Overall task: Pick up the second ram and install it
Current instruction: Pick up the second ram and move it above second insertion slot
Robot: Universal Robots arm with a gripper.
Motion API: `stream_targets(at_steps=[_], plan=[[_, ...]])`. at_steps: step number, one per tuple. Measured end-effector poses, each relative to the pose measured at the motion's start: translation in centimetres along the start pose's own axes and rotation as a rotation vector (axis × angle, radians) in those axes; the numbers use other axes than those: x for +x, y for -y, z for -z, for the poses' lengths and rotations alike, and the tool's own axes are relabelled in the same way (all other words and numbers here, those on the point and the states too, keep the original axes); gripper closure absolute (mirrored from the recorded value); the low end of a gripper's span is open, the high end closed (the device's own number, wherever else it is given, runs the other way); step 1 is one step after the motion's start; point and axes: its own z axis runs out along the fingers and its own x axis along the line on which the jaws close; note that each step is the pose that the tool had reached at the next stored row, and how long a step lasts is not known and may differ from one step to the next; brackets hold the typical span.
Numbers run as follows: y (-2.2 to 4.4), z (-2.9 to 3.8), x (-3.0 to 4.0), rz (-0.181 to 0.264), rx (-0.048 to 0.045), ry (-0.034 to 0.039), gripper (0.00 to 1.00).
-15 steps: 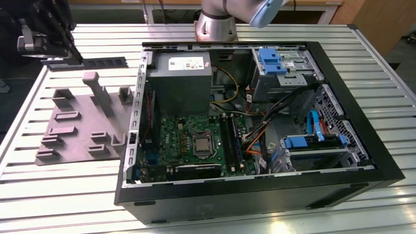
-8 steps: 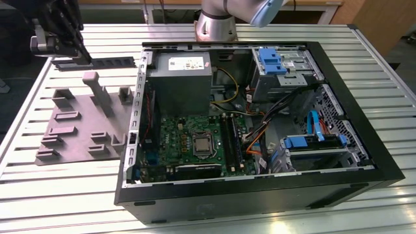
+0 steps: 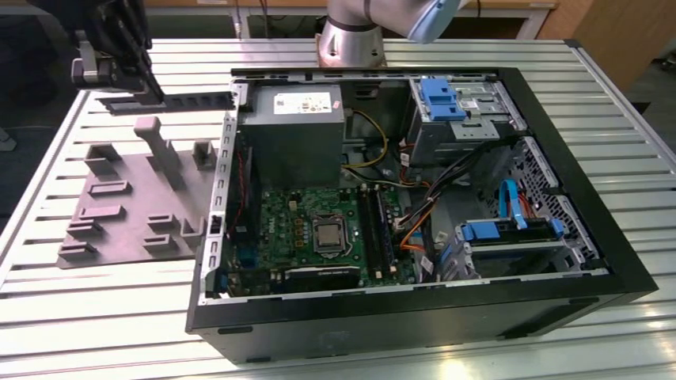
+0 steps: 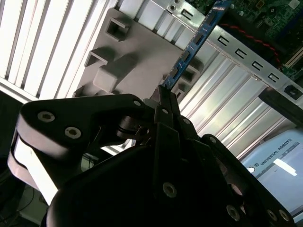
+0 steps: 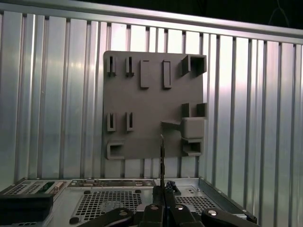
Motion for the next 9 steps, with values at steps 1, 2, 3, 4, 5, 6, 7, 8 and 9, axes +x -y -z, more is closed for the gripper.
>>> stream_targets(at_steps=[1, 2, 3, 4, 5, 6, 7, 8, 9], plan=[[0.18, 0.00, 0.00, 0.000, 0.0000, 0.0000, 0.88], [0.34, 0.00, 0.00, 0.000, 0.0000, 0.0000, 0.88], [0.50, 0.00, 0.00, 0.000, 0.0001, 0.0000, 0.88], [0.69, 0.00, 0.01, 0.000, 0.0001, 0.0000, 0.88], [0.88, 0.00, 0.01, 0.000, 0.0000, 0.0000, 0.88], [1.06, 0.00, 0.02, 0.000, 0.0000, 0.0000, 0.88], [1.25, 0.01, 0.02, 0.000, 0.0000, 0.0000, 0.88], [1.45, 0.01, 0.03, 0.000, 0.0000, 0.0000, 0.88], [1.65, 0.01, 0.03, 0.000, 0.0000, 0.0000, 0.88]])
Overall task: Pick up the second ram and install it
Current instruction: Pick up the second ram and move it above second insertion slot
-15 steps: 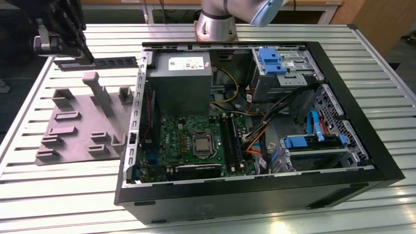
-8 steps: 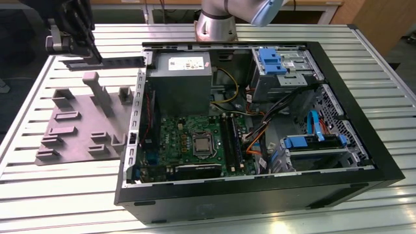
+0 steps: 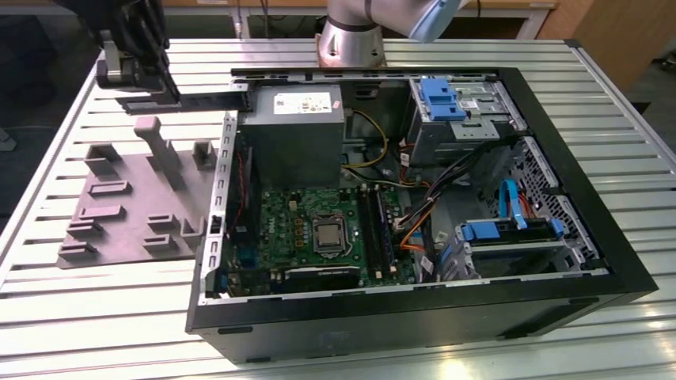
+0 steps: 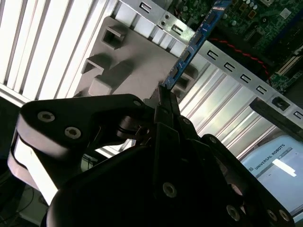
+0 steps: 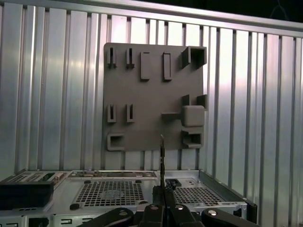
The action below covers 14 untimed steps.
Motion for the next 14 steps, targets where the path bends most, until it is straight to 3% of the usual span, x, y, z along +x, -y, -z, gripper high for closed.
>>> stream_targets(at_steps=[14], plan=[[2.99, 0.02, 0.07, 0.000, -0.0001, 0.0000, 0.88]])
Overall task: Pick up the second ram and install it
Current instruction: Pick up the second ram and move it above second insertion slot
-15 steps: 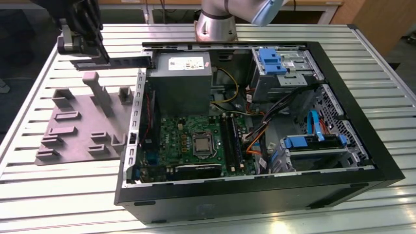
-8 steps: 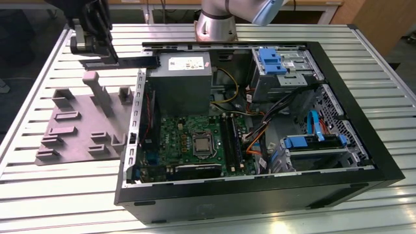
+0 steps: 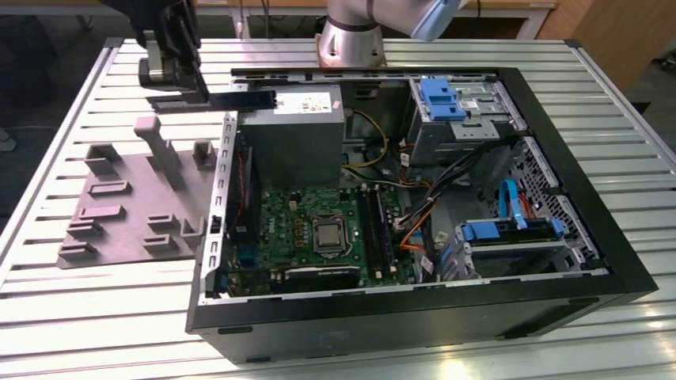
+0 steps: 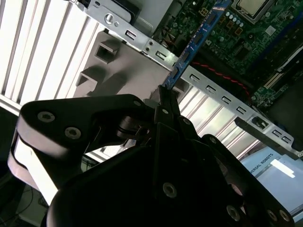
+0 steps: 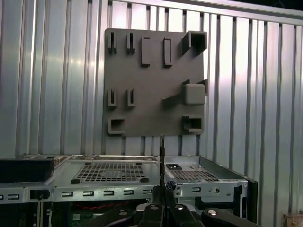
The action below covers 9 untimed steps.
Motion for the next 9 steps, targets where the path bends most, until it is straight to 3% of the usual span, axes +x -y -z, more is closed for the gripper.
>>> stream_targets(at_steps=[9], plan=[[1.84, 0.01, 0.04, 0.000, -0.0001, 0.0000, 0.88]])
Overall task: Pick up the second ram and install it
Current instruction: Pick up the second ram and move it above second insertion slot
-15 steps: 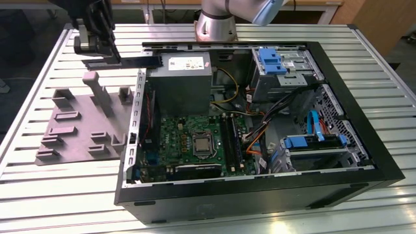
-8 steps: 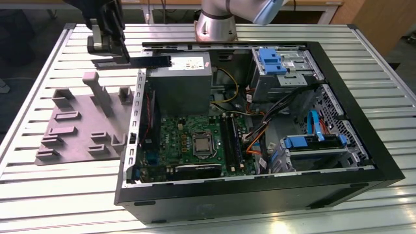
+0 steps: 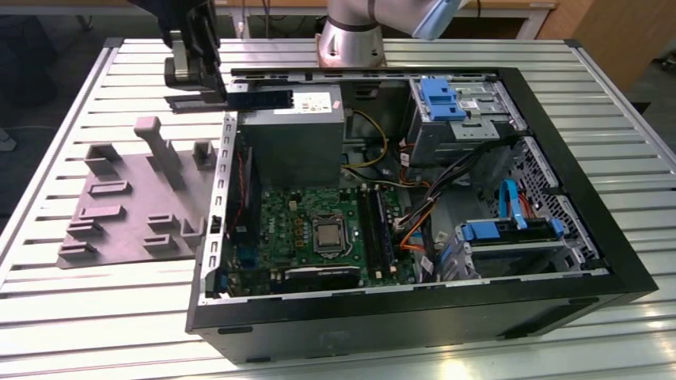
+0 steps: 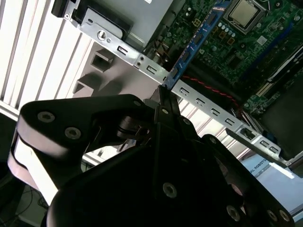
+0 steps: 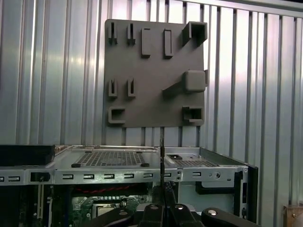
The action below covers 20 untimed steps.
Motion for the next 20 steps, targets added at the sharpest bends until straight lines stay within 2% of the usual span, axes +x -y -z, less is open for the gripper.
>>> stream_targets(at_steps=[13, 14, 20], plan=[[2.23, 0.01, 0.05, 0.000, 0.0001, 0.0001, 0.88], [2.59, 0.01, 0.06, 0.000, 0.0001, 0.0000, 0.88], [3.66, 0.02, 0.08, 0.000, 0.0000, 0.0000, 0.88]])
